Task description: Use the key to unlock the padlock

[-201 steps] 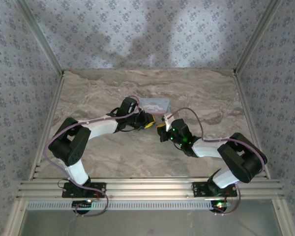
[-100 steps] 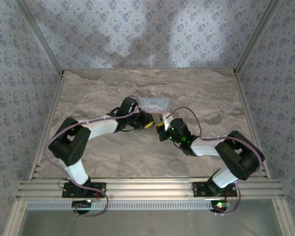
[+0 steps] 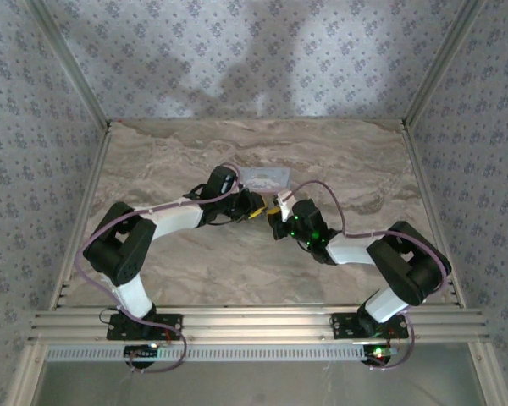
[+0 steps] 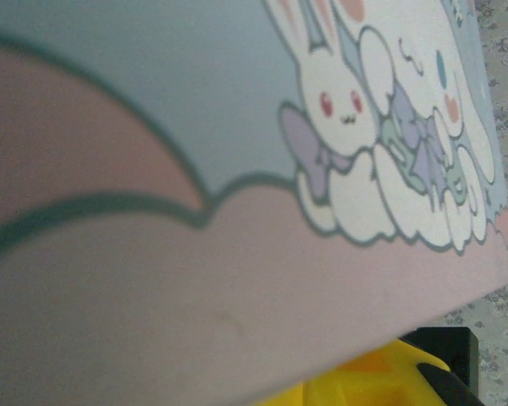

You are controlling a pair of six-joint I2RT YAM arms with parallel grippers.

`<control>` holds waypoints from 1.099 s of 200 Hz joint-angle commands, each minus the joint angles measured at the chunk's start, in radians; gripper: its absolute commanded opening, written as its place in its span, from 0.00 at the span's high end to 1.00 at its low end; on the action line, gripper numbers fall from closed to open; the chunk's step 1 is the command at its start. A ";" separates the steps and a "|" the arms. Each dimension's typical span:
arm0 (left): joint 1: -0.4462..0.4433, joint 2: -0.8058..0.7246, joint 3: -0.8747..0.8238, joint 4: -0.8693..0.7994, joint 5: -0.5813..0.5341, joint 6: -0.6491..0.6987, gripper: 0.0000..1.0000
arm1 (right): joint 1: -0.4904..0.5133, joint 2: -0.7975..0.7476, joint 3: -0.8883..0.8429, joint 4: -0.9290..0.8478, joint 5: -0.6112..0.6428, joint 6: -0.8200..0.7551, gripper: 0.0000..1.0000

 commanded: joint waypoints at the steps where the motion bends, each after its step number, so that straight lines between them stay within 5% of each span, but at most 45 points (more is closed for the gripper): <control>1: -0.039 -0.028 0.023 -0.010 0.117 0.000 0.89 | -0.001 -0.010 0.082 0.127 -0.048 0.041 0.98; 88: -0.040 -0.023 0.021 0.007 0.125 -0.010 0.88 | -0.004 0.016 0.134 0.161 -0.089 0.088 0.98; 220: -0.023 0.101 -0.025 0.104 0.123 -0.024 0.85 | -0.003 0.110 -0.016 0.200 -0.029 0.186 0.98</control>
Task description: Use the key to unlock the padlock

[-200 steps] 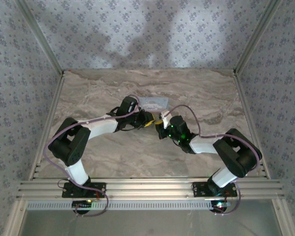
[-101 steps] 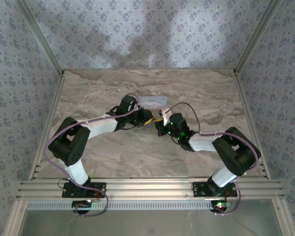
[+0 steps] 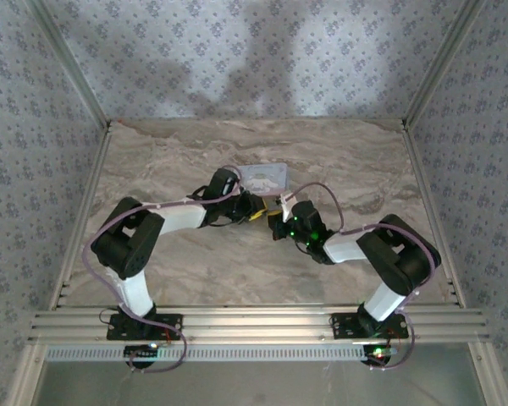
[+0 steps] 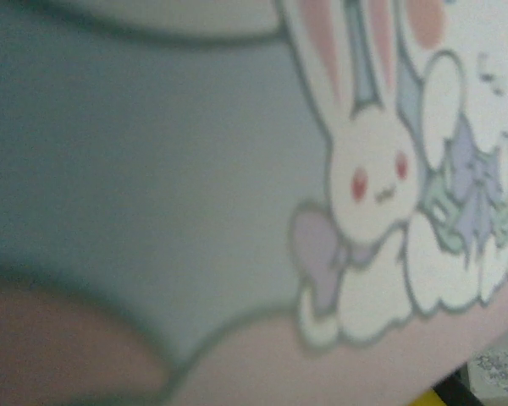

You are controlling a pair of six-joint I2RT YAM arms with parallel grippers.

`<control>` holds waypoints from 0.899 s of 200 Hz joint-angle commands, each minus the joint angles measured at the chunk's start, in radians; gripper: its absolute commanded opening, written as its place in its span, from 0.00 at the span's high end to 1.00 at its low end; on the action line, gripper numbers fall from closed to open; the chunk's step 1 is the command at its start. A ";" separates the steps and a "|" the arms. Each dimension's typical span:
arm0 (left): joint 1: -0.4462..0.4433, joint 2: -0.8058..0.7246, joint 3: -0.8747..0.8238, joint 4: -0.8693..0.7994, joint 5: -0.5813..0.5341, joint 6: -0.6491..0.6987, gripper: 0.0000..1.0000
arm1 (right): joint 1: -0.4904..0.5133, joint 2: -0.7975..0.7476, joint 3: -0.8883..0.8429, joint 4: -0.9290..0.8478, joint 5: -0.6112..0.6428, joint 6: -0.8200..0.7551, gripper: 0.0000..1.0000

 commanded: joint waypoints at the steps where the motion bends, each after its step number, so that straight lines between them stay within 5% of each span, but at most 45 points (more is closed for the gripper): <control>1: -0.032 0.028 -0.016 0.045 0.106 -0.018 0.85 | 0.011 0.020 -0.001 0.130 -0.004 0.049 0.98; 180: 0.017 -0.101 -0.130 0.036 0.012 0.014 0.44 | 0.008 0.075 -0.025 0.173 -0.027 0.230 0.99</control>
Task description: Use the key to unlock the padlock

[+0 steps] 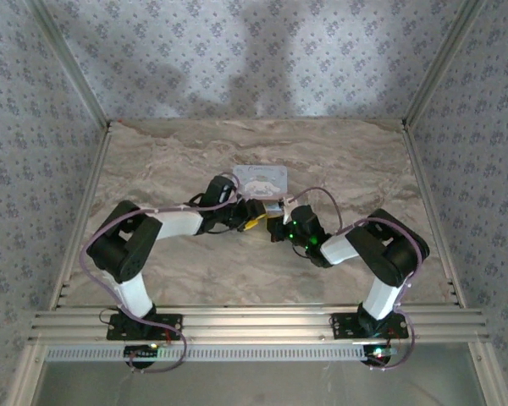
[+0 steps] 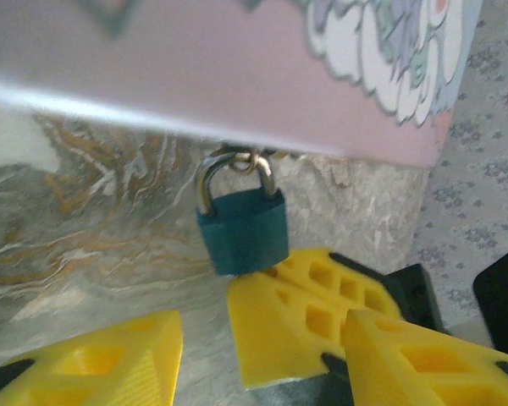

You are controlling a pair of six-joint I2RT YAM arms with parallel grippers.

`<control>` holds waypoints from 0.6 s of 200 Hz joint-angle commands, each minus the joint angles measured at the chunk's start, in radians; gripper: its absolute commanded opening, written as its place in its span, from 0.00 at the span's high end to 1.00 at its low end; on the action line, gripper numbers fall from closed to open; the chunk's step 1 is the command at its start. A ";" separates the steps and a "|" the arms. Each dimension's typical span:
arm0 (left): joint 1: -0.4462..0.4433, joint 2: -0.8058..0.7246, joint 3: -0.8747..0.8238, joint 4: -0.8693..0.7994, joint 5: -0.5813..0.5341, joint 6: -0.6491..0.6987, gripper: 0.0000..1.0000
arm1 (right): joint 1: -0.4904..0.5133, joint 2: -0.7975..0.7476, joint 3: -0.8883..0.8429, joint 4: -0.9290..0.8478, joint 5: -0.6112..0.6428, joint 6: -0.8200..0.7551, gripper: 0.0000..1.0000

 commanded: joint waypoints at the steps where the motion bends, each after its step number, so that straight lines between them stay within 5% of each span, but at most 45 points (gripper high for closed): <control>1: 0.017 -0.051 -0.030 -0.016 -0.007 0.008 0.44 | 0.005 -0.006 0.000 0.054 -0.018 0.068 0.99; 120: 0.030 0.000 -0.107 0.219 -0.018 -0.155 0.48 | 0.008 -0.009 0.013 0.047 -0.065 0.280 0.99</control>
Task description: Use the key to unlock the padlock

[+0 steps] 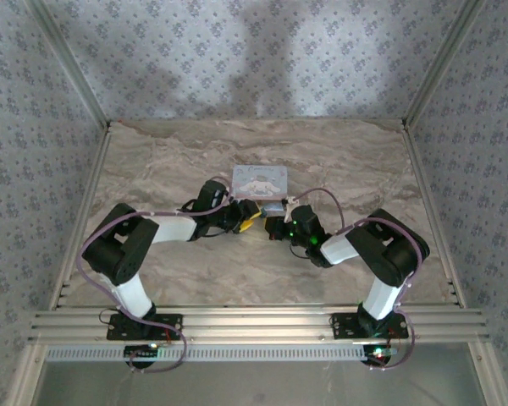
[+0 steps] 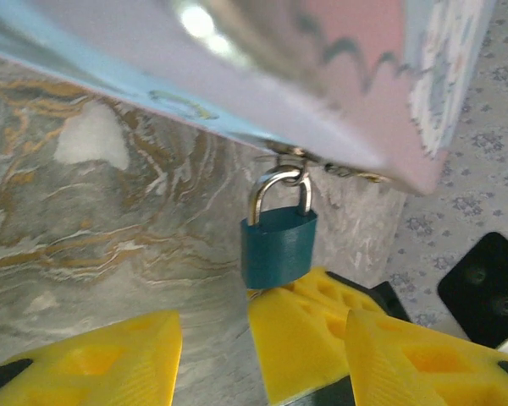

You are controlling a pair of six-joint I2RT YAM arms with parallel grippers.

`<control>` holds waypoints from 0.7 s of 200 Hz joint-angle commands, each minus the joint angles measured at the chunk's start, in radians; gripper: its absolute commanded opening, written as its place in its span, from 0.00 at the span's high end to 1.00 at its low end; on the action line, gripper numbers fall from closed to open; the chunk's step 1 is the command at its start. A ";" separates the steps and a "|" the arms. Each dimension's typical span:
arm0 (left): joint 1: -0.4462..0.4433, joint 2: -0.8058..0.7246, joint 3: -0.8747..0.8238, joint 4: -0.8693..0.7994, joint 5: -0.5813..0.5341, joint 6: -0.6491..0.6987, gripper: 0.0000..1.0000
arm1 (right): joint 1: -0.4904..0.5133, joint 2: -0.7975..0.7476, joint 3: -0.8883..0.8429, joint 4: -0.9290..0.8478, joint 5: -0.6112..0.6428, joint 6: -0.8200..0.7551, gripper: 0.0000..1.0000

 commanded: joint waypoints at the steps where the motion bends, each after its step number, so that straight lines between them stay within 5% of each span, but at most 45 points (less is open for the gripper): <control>1: 0.000 0.026 -0.007 0.070 -0.008 -0.034 0.48 | 0.008 -0.009 0.013 0.038 -0.019 0.063 0.99; 140: -0.034 0.105 0.040 0.104 -0.010 -0.074 0.61 | 0.014 0.017 0.043 0.074 -0.037 0.213 0.99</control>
